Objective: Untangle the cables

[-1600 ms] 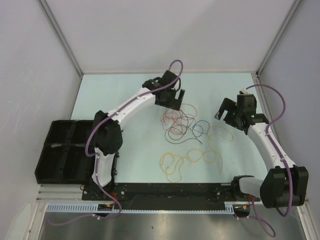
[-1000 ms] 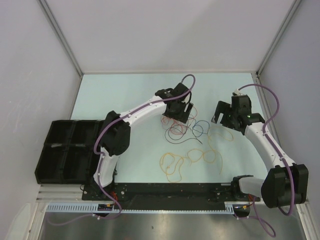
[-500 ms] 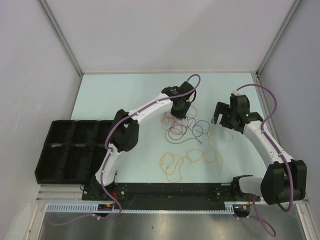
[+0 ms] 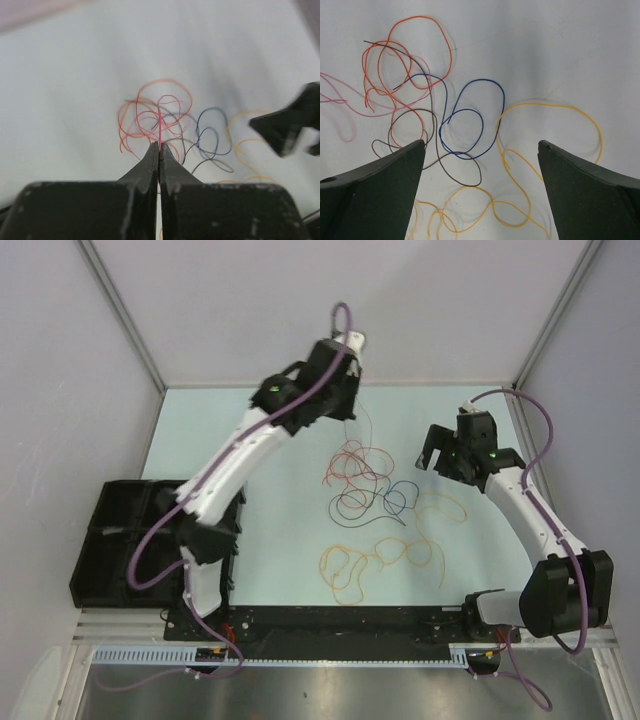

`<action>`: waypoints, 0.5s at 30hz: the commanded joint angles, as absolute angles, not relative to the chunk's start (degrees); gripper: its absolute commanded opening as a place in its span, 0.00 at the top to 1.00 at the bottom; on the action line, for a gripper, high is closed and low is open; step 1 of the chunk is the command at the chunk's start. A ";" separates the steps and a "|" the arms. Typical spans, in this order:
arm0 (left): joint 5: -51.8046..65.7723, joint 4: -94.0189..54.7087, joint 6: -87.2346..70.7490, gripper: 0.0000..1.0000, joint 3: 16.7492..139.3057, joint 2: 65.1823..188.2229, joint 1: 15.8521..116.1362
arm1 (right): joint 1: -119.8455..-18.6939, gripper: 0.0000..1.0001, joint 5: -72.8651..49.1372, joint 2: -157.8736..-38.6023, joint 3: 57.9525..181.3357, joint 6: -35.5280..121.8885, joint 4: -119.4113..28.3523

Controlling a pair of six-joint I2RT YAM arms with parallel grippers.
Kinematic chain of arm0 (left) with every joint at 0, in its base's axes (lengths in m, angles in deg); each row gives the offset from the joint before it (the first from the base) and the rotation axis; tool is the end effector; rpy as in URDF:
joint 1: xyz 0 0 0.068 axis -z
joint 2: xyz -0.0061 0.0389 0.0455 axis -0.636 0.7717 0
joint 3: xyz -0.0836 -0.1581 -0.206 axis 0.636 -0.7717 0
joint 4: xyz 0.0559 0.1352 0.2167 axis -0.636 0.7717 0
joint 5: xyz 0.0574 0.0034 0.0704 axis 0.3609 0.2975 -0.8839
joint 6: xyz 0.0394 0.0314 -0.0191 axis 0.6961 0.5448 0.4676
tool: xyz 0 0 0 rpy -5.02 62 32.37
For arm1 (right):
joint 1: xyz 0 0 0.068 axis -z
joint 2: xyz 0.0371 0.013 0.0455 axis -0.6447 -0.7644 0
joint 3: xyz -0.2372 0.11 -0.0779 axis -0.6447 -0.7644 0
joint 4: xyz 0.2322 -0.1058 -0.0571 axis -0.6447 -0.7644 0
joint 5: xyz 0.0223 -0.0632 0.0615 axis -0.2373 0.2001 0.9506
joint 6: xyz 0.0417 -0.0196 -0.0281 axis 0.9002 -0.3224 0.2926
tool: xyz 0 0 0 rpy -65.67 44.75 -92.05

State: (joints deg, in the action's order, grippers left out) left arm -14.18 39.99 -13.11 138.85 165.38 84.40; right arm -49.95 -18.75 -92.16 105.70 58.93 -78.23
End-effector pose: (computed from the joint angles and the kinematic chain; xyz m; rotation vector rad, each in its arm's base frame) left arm 0.3066 -0.2945 0.4229 0.4329 2.2035 -0.3321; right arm 0.2751 0.0479 0.2908 0.2607 2.3887 0.2818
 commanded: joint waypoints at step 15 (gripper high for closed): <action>-32.11 30.97 -3.89 1.00 133.93 124.97 81.59 | -53.07 0.08 -5.61 -94.42 109.05 67.39 -78.50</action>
